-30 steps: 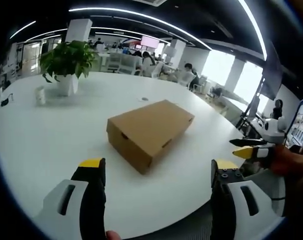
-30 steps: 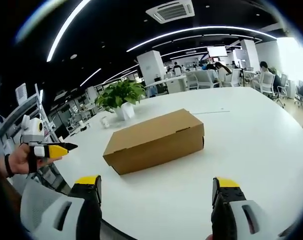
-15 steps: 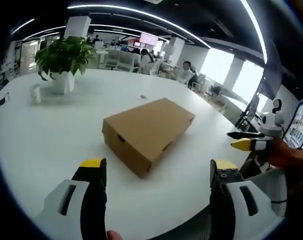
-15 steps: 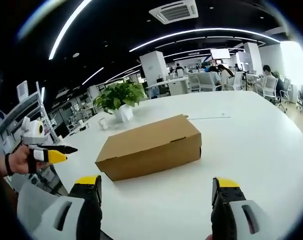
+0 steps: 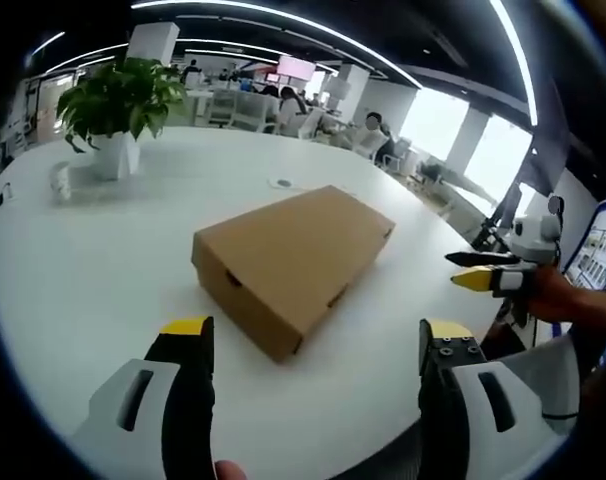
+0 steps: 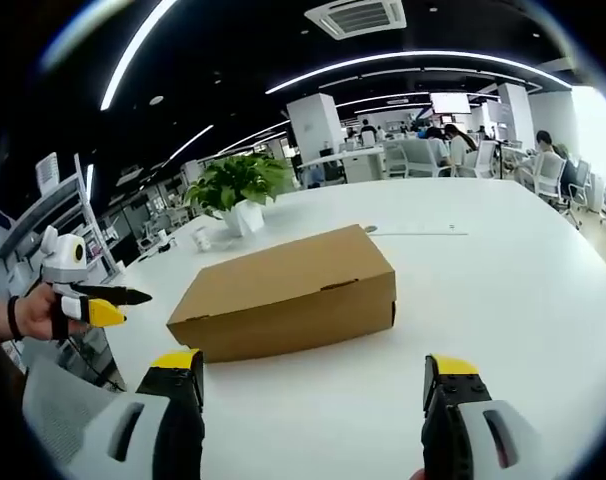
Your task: Operate the shoe box by opening the lid, removing the specified soft item, and placing it in the target area until the item is outside and the box remains undamaged.
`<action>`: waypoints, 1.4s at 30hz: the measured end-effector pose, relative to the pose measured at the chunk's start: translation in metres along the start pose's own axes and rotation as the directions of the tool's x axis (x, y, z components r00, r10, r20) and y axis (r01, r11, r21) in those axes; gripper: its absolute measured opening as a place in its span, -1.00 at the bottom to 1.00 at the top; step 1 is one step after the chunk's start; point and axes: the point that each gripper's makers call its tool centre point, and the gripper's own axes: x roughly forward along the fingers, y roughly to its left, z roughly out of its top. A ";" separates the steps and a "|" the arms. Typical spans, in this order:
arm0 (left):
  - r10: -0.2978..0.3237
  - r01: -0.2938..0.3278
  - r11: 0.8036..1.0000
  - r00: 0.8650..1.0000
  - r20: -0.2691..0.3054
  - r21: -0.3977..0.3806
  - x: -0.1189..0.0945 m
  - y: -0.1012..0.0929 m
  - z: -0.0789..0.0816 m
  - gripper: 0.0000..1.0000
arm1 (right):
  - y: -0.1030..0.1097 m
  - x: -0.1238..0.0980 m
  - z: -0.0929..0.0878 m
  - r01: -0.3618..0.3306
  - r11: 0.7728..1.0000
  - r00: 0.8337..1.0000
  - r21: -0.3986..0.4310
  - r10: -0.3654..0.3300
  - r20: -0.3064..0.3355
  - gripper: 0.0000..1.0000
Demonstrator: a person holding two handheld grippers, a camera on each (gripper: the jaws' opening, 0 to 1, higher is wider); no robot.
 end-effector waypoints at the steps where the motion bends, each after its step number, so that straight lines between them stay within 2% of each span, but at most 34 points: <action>1: 0.001 -0.001 1.000 1.000 -0.002 0.000 0.002 0.001 0.000 0.67 | -0.001 0.002 0.001 -0.001 1.000 1.000 -0.001 0.001 -0.001 0.81; 12: 0.003 -0.004 1.000 1.000 -0.031 -0.017 0.023 0.008 -0.002 0.66 | -0.016 0.034 0.019 -0.023 0.999 1.000 -0.033 0.023 -0.014 0.79; 22: -0.008 0.007 1.000 0.997 -0.075 -0.002 0.045 0.009 -0.005 0.65 | -0.033 0.064 0.034 -0.046 0.998 0.999 -0.041 0.046 -0.024 0.79; 30: -0.017 0.018 1.000 0.994 -0.106 0.005 0.061 0.007 -0.007 0.62 | -0.037 0.084 0.033 -0.082 0.995 0.995 -0.064 0.078 -0.062 0.79; 42: 0.031 -0.027 0.999 0.985 -0.168 0.021 0.074 0.023 -0.017 0.55 | -0.041 0.109 0.031 -0.117 0.990 0.989 -0.075 0.109 -0.099 0.71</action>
